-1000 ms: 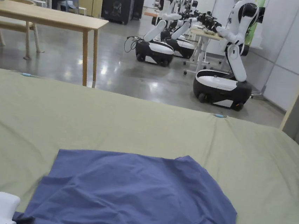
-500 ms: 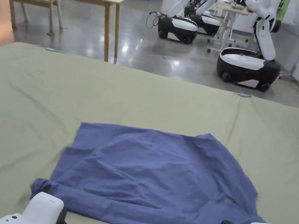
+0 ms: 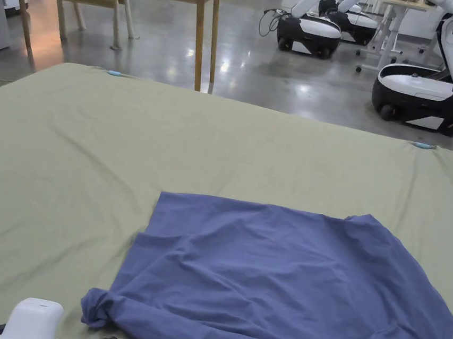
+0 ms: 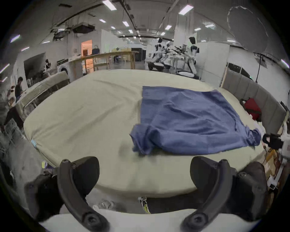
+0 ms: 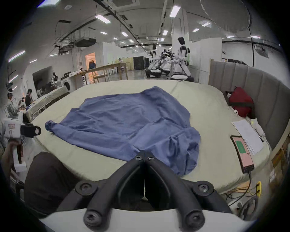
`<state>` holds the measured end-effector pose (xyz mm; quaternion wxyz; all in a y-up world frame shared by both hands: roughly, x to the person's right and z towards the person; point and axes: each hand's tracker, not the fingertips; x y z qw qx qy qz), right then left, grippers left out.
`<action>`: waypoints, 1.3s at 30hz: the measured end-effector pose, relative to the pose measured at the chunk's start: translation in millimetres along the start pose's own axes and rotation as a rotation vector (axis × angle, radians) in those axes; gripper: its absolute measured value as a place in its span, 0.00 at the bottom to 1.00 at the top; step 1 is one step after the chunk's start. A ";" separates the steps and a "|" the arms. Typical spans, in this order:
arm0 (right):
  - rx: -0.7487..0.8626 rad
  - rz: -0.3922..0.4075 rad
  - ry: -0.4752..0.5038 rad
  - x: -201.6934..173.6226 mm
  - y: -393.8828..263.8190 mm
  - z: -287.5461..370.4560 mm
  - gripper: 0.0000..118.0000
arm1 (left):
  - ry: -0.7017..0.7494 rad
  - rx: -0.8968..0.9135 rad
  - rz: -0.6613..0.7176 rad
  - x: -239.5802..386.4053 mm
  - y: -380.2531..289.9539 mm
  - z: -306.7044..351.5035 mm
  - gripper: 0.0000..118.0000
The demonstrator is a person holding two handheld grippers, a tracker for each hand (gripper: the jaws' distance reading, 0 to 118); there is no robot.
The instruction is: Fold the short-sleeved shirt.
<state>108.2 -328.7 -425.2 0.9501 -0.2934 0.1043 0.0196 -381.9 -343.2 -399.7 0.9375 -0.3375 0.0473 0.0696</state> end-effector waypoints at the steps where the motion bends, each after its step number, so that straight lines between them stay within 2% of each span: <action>1: -0.009 -0.007 -0.011 4.9 1.2 -2.6 0.00 | 0.003 -0.010 -0.001 -3.3 2.9 -7.6 0.98; 5: -0.038 -0.049 -0.053 22.5 -1.9 -10.6 0.00 | -0.006 -0.025 -0.017 11.9 41.7 -16.3 0.96; 6: -0.040 -0.062 -0.061 27.5 -3.0 -10.4 0.00 | -0.011 -0.040 -0.023 -8.9 32.5 -45.7 0.90; 7: -0.038 -0.075 -0.072 32.3 -5.0 -9.3 0.00 | -0.012 -0.041 -0.019 -13.9 34.3 -55.2 0.76; 8: -0.034 -0.085 -0.079 36.5 -6.8 -8.1 0.00 | -0.034 -0.031 -0.004 -17.5 36.3 -60.0 0.50; 9: -0.029 -0.093 -0.088 40.9 -8.1 -6.5 0.01 | -0.063 -0.024 0.018 -21.5 38.9 -67.4 0.06; 10: -0.013 -0.096 -0.095 44.4 -10.2 -4.4 0.10 | -0.012 -0.013 -0.022 -3.9 45.9 -60.1 0.02; 11: 0.009 -0.100 -0.086 48.3 -12.1 -1.7 0.35 | 0.002 -0.018 -0.033 7.1 48.6 -58.8 0.02; 12: -0.001 -0.099 -0.077 52.7 -11.7 -2.1 0.83 | 0.001 -0.031 -0.062 13.3 49.9 -59.3 0.02; 13: -0.055 -0.092 -0.067 55.0 -11.6 -6.6 1.00 | 0.007 -0.028 -0.065 18.5 50.0 -57.0 0.02; 14: -0.097 -0.072 -0.094 55.5 -12.3 -11.7 1.00 | 0.009 -0.022 -0.067 24.4 52.8 -51.9 0.02; 15: -0.023 -0.040 -0.100 54.7 -14.3 -12.7 1.00 | 0.010 -0.021 -0.064 28.7 53.4 -48.5 0.02; 17: -0.062 -0.041 -0.114 57.4 -15.9 -28.9 1.00 | 0.012 -0.016 -0.055 37.8 53.4 -43.1 0.02; 18: -0.084 -0.040 -0.113 58.6 -15.7 -36.9 0.96 | -0.007 -0.032 -0.030 26.7 56.2 -48.1 0.02; 19: -0.087 -0.042 -0.117 60.2 -15.9 -44.1 0.81 | -0.003 -0.032 -0.032 25.8 57.0 -48.4 0.02; 20: -0.085 -0.053 -0.111 63.7 -15.7 -50.3 0.50 | -0.001 -0.034 -0.035 25.6 57.3 -48.2 0.02; 21: -0.088 -0.085 -0.101 67.2 -12.4 -57.2 0.10 | 0.005 -0.039 -0.039 25.9 57.6 -47.6 0.02; 23: -0.120 -0.132 -0.121 75.3 -11.9 -72.9 0.08 | 0.005 -0.047 -0.042 21.9 54.9 -50.7 0.02; 25: -0.151 -0.174 -0.063 83.2 -8.3 -79.7 0.08 | 0.008 -0.053 -0.050 20.5 57.2 -48.2 0.02; 29: -0.001 -0.199 -0.068 82.2 19.4 -46.2 0.08 | 0.029 -0.017 -0.084 20.5 69.9 -31.1 0.02; 34: 0.099 -0.131 -0.055 82.5 94.2 -35.8 0.08 | 0.018 0.035 -0.153 25.6 122.2 -30.0 0.02; 37: 0.088 -0.115 -0.053 88.7 144.4 -70.0 0.08 | 0.022 0.025 -0.195 28.5 164.2 -59.6 0.02; 39: 0.048 -0.063 -0.084 90.1 166.5 -107.3 0.08 | 0.026 -0.028 -0.202 32.7 181.8 -94.6 0.02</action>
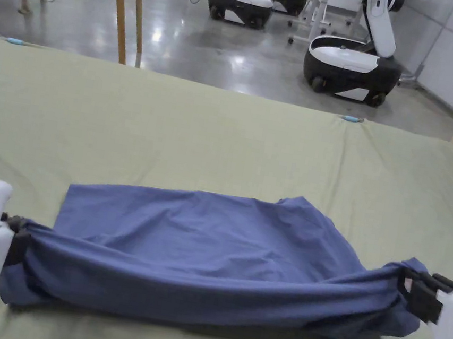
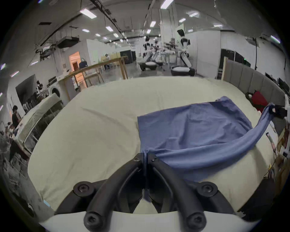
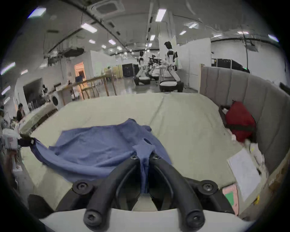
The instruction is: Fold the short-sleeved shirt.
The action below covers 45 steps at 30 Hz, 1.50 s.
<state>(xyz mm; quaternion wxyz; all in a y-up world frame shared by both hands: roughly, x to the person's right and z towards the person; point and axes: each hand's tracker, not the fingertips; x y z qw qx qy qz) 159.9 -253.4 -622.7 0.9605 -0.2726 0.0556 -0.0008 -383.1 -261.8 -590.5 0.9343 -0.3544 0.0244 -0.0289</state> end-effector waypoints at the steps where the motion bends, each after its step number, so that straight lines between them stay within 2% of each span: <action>1: -0.043 0.035 -0.014 -2.4 4.4 -20.4 0.08 | 0.000 -0.046 -0.007 -0.9 7.4 -17.8 0.02; 3: -0.118 0.060 -0.029 -6.8 4.0 -65.5 0.08 | 0.034 -0.121 -0.016 4.0 13.0 -53.0 0.02; 6: -0.189 0.038 -0.027 -8.8 -7.5 -103.9 0.08 | 0.024 -0.174 0.016 0.3 12.4 -83.9 0.03; 7: -0.188 0.036 -0.036 -9.7 -10.5 -108.3 0.08 | 0.020 -0.170 0.028 3.7 8.7 -83.6 0.07; 8: -0.184 0.036 -0.033 -9.3 -13.4 -108.7 0.10 | 0.012 -0.167 0.043 3.1 6.0 -82.3 0.19; 9: -0.170 0.032 -0.014 -7.7 -16.4 -106.5 0.32 | 0.010 -0.156 0.053 1.8 3.1 -78.5 0.58; 10: -0.152 0.034 -0.005 -6.7 -18.4 -99.2 0.66 | 0.006 -0.140 0.065 0.9 0.1 -71.4 0.92; 11: -0.156 0.039 -0.006 -8.0 -19.8 -91.7 0.93 | 0.000 -0.136 0.063 4.4 -4.8 -61.3 1.00; 12: -0.166 0.051 0.001 -10.6 -21.5 -80.8 1.00 | -0.010 -0.121 0.064 4.9 -10.6 -50.2 0.97; 13: -0.141 0.062 0.018 -14.6 -25.8 -63.7 0.98 | -0.040 0.000 0.066 8.3 -15.1 -29.9 0.98; 14: -0.059 0.076 0.051 -19.8 -29.4 -41.6 0.98 | 0.003 -0.020 0.067 10.3 -26.4 -15.1 0.98; 17: 0.008 0.090 0.093 -36.7 -50.6 10.8 0.98 | -0.003 0.078 0.052 24.4 -59.9 28.7 0.98; 18: 0.007 0.089 0.113 -43.5 -62.3 26.0 0.94 | 0.001 0.071 0.048 27.6 -77.3 38.1 0.96; 19: -0.008 0.077 0.111 -46.6 -71.6 35.8 0.80 | 0.007 0.054 0.053 29.9 -88.2 49.2 0.87; 20: -0.031 0.065 0.134 -49.0 -81.2 45.6 0.72 | 0.016 0.026 0.078 30.2 -102.5 55.4 0.81; 22: -0.028 0.059 0.134 -53.4 -99.9 60.4 0.48 | -0.015 0.000 0.144 27.3 -125.8 62.7 0.61; 23: -0.035 0.070 0.105 -56.9 -107.2 63.5 0.11 | -0.004 -0.006 0.156 25.3 -132.5 65.3 0.15; 24: -0.032 0.090 0.106 -58.2 -115.0 67.3 0.01 | 0.029 -0.064 0.186 24.2 -141.6 62.8 0.00; 26: -0.074 0.075 0.130 -58.2 -121.1 70.5 0.01 | -0.022 -0.073 0.175 15.8 -142.2 60.9 0.00; 30: -0.082 0.073 0.122 -59.1 -128.1 73.5 0.01 | -0.005 -0.052 0.164 -12.4 -152.6 33.3 0.00; 32: -0.083 0.064 0.119 -58.3 -129.3 72.9 0.01 | -0.009 -0.045 0.177 4.0 -136.5 41.0 0.00; 33: -0.085 0.058 0.119 -57.5 -129.6 72.0 0.01 | -0.012 -0.050 0.177 2.2 -131.6 32.4 0.09; 34: -0.086 0.053 0.117 -55.3 -128.5 71.2 0.01 | -0.007 -0.050 0.180 0.9 -128.0 25.1 0.30; 36: -0.085 0.043 0.109 -52.1 -127.8 68.3 0.01 | 0.033 -0.066 0.202 5.8 -114.8 7.4 0.99; 42: -0.089 0.038 0.076 -33.7 -119.2 52.6 0.01 | 0.026 -0.123 0.209 0.2 -84.8 -54.8 0.96; 43: -0.093 0.037 0.067 -29.3 -117.2 47.6 0.01 | 0.022 -0.138 0.204 -2.6 -81.9 -68.1 0.92; 44: -0.096 0.034 0.054 -23.7 -115.1 40.4 0.01 | 0.020 -0.149 0.202 -5.0 -79.5 -78.4 0.81; 45: -0.104 0.029 0.030 -17.9 -112.8 32.3 0.07 | 0.000 -0.165 0.217 -8.7 -77.6 -85.0 0.46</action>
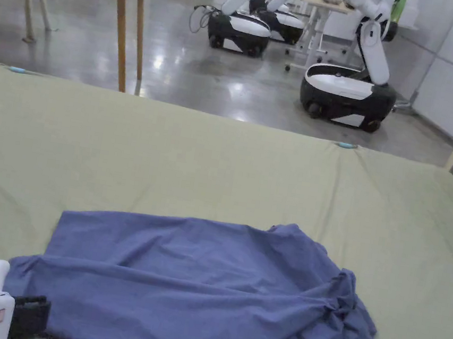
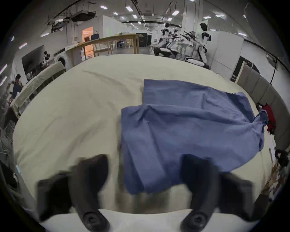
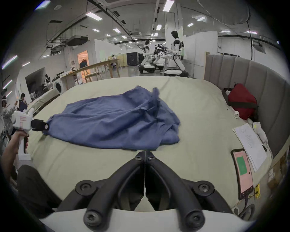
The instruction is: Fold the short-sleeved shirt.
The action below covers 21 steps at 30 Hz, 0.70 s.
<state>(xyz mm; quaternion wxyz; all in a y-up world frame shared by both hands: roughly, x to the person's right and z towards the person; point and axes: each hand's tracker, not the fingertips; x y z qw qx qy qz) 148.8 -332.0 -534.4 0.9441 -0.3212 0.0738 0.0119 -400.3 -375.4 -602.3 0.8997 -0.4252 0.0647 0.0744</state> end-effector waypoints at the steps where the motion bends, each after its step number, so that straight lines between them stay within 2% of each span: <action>1: -0.001 -0.005 -0.024 7.6 2.0 -7.4 0.28 | -0.034 0.002 0.021 -3.1 2.4 -2.2 0.15; 2: 0.008 -0.015 -0.053 15.3 5.1 -16.2 0.63 | -0.021 0.041 0.001 19.3 -4.6 18.4 0.06; 3: -0.005 -0.040 -0.058 24.0 10.3 -27.9 1.00 | -0.007 0.040 -0.006 28.3 -7.6 21.9 0.05; 4: -0.046 -0.063 -0.048 32.3 15.9 -41.7 1.00 | 0.046 0.064 -0.049 34.1 -10.3 23.9 0.05; 5: -0.091 -0.076 -0.040 41.8 20.9 -58.8 1.00 | 0.021 0.063 -0.075 38.4 -11.8 25.4 0.05; 7: -0.057 -0.064 -0.053 47.5 31.1 -81.1 1.00 | 0.014 0.038 -0.066 37.7 -4.6 29.3 0.05; 11: -0.172 -0.025 -0.057 51.5 45.3 -137.4 0.99 | 0.005 0.030 -0.058 33.9 0.5 28.2 0.05; 12: -0.219 -0.037 -0.050 53.0 49.5 -148.2 0.91 | 0.006 0.028 -0.064 36.0 0.9 28.7 0.05; 14: -0.287 -0.076 0.003 59.0 52.3 -158.3 0.60 | 0.003 0.018 -0.080 32.6 5.1 25.8 0.05; 15: -0.250 -0.061 -0.032 55.6 56.5 -150.9 0.46 | 0.002 0.014 -0.088 32.6 6.7 27.5 0.04; 16: -0.233 -0.051 -0.007 54.0 60.9 -144.4 0.14 | 0.002 0.011 -0.095 32.7 8.2 31.0 0.04; 17: -0.212 -0.051 0.037 53.9 61.4 -134.3 0.08 | 0.000 0.017 -0.094 32.6 9.1 36.2 0.03; 19: -0.175 -0.050 0.015 47.5 68.3 -114.4 0.08 | -0.002 0.034 -0.100 29.2 13.9 43.9 0.02; 21: -0.128 -0.057 0.043 42.9 74.1 -86.5 0.08 | -0.008 0.064 -0.094 29.0 19.3 59.9 0.02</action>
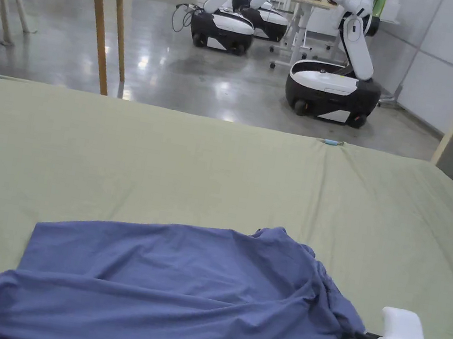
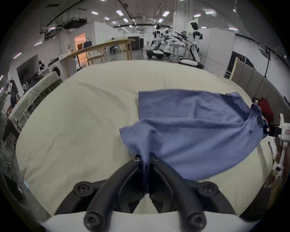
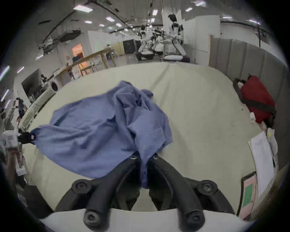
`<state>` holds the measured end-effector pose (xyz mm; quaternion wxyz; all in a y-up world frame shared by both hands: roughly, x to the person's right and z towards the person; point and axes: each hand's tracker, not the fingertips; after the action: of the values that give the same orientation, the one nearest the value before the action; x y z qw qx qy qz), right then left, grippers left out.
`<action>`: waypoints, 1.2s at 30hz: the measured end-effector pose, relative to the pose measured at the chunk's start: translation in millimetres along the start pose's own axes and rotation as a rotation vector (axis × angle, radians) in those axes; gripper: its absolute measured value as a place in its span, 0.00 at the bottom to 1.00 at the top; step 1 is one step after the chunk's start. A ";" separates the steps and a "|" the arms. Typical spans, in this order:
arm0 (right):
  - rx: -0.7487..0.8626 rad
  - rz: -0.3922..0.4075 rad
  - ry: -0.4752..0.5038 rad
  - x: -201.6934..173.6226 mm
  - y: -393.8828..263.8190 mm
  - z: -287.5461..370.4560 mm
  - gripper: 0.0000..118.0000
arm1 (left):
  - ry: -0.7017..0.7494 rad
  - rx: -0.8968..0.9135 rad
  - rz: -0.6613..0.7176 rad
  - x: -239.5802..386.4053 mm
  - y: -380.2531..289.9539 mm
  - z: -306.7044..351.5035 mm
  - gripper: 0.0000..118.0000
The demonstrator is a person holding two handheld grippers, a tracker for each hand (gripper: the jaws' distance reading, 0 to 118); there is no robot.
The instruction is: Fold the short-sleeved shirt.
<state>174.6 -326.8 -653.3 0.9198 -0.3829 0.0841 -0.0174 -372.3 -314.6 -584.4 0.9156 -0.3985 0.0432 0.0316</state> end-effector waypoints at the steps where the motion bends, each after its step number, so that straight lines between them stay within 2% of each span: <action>1: 0.017 -0.006 0.011 -2.0 0.7 14.3 0.08 | -0.011 0.017 0.007 -3.1 2.3 7.8 0.02; 6: 0.097 0.001 0.041 -18.0 -17.2 94.3 0.08 | -0.024 0.093 -0.046 -3.3 3.2 70.9 0.02; 9: 0.093 0.032 0.043 -22.9 -49.0 126.0 0.08 | -0.091 0.096 -0.045 -16.7 -14.6 102.5 0.02; 12: 0.021 0.060 -0.020 -24.1 -92.4 124.6 0.08 | -0.064 0.042 -0.046 -27.3 -49.0 104.7 0.02; 15: -0.066 -0.023 -0.002 -18.5 -129.0 105.1 0.08 | -0.080 -0.050 0.033 -38.2 -84.5 87.4 0.03; 17: -0.038 -0.075 0.012 -13.5 -142.4 99.1 0.08 | -0.085 -0.028 0.039 -40.0 -97.7 83.9 0.03; 18: -0.002 -0.098 0.022 -11.7 -143.3 103.5 0.11 | -0.083 -0.006 0.039 -39.3 -99.9 87.5 0.06; 19: 0.033 -0.118 0.032 -11.7 -141.8 110.0 0.24 | -0.069 0.031 0.034 -37.6 -99.7 94.2 0.17; 20: 0.077 -0.124 0.029 -11.2 -136.8 120.7 0.48 | -0.023 0.068 0.024 -34.8 -97.3 103.8 0.43; 21: 0.112 -0.112 0.060 -14.1 -130.8 129.9 0.85 | -0.001 0.100 0.019 -31.6 -94.8 109.9 0.90; 22: 0.147 -0.101 0.075 -19.6 -124.4 138.2 1.00 | -0.002 0.126 0.010 -26.7 -92.3 114.9 1.00; 23: 0.210 -0.085 0.074 -28.4 -117.1 148.4 1.00 | -0.015 0.236 -0.026 -16.6 -95.1 122.1 0.98; 27: 0.359 0.041 0.055 -73.6 -91.7 166.2 1.00 | -0.016 0.345 -0.070 11.7 -78.8 126.7 0.99; 29: 0.399 0.106 0.011 -96.3 -80.4 164.2 0.99 | -0.037 0.359 -0.087 12.5 -73.7 115.3 0.97; 30: 0.413 0.125 -0.009 -104.8 -79.0 161.9 0.86 | -0.036 0.359 -0.090 14.9 -72.2 109.9 0.88; 31: 0.407 0.124 -0.008 -110.8 -77.8 159.3 0.57 | -0.028 0.358 -0.097 17.7 -71.3 106.1 0.68; 32: 0.405 0.121 -0.008 -116.6 -73.9 156.1 0.17 | -0.011 0.352 -0.112 20.8 -70.1 101.3 0.31; 33: 0.393 0.131 -0.034 -122.3 -72.1 150.1 0.01 | 0.019 0.341 -0.138 39.7 -62.7 115.1 0.00; 34: 0.370 0.141 -0.076 -125.3 -71.7 145.2 0.01 | 0.031 0.321 -0.149 43.9 -61.6 109.5 0.00; 36: 0.346 0.116 0.014 -126.1 -70.3 139.0 0.01 | -0.038 0.281 -0.134 43.2 -63.6 98.7 0.00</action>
<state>76.0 -266.8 -489.5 0.9708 -0.2132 0.1083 0.0189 -318.2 -284.6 -475.7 0.9631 -0.2677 0.0031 -0.0281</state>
